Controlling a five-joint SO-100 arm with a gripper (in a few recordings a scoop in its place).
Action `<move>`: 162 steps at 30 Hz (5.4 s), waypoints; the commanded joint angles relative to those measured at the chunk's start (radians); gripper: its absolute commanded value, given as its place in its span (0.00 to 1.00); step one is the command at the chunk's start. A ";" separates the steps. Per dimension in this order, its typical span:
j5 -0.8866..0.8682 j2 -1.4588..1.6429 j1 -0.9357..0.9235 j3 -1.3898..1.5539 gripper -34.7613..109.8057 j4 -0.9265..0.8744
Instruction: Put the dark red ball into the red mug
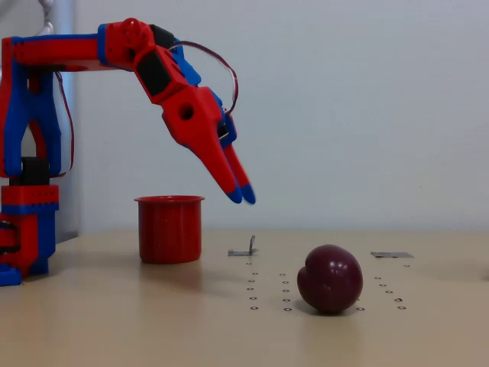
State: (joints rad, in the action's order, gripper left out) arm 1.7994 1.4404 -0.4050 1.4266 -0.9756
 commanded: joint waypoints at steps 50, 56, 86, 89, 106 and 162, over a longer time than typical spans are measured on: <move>0.031 -0.523 -0.029 -0.480 0.55 0.419; 0.048 -0.566 -0.043 -0.500 0.55 0.434; -0.008 -0.667 0.018 -0.569 0.53 0.425; -0.012 -0.675 0.031 -0.580 0.52 0.423; 0.028 -0.715 0.049 -0.649 0.46 0.330; -0.719 0.198 0.502 -0.526 0.40 -0.557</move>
State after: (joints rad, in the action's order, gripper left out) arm 1.1152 1.5094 0.0706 0.9020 -1.5156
